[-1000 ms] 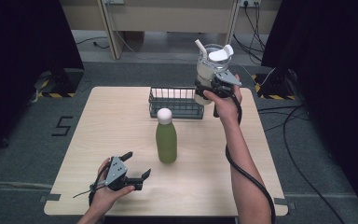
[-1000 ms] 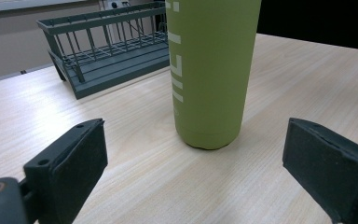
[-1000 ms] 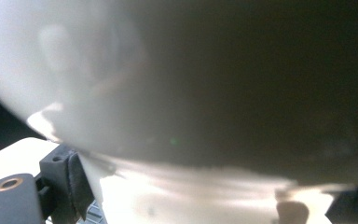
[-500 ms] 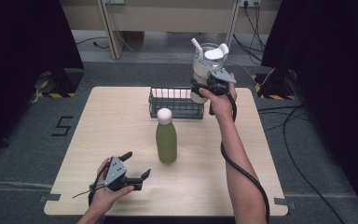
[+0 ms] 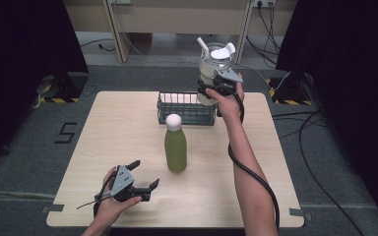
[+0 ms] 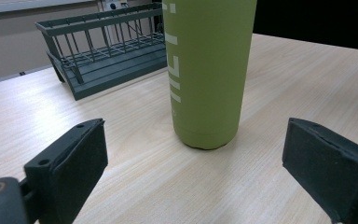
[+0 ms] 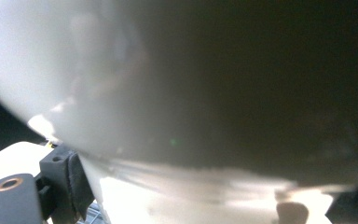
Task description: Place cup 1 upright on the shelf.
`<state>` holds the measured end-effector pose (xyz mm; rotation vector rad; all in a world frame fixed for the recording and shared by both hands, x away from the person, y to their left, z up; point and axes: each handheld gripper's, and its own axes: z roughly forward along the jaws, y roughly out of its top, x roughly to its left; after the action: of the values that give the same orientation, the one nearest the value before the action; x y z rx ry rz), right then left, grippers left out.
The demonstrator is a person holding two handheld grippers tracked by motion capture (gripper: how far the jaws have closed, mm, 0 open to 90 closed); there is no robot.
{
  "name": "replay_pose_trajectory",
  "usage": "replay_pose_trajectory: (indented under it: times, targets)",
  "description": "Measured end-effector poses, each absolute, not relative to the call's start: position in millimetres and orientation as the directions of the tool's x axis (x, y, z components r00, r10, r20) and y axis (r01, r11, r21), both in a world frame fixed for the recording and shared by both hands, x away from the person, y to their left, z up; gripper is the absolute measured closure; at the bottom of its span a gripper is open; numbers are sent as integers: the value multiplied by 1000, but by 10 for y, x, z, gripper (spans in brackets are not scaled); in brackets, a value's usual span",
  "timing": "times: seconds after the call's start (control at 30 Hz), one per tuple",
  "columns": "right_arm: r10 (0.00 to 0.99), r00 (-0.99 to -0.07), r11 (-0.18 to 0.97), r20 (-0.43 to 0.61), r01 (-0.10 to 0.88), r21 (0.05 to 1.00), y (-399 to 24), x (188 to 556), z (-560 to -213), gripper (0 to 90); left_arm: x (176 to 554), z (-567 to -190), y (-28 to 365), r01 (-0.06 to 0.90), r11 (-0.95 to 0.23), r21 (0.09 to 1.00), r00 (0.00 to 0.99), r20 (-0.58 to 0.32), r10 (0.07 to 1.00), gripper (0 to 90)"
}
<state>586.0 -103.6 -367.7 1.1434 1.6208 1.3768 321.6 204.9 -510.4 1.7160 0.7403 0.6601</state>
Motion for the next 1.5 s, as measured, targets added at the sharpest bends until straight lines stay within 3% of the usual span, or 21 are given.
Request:
replay_pose_trajectory:
  times: [1.5]
  targets:
    - [935,-354,92,22,301,949,-837,6287,-4130,109,3204,-5124,2018,153,-212,965,662,59,747,64]
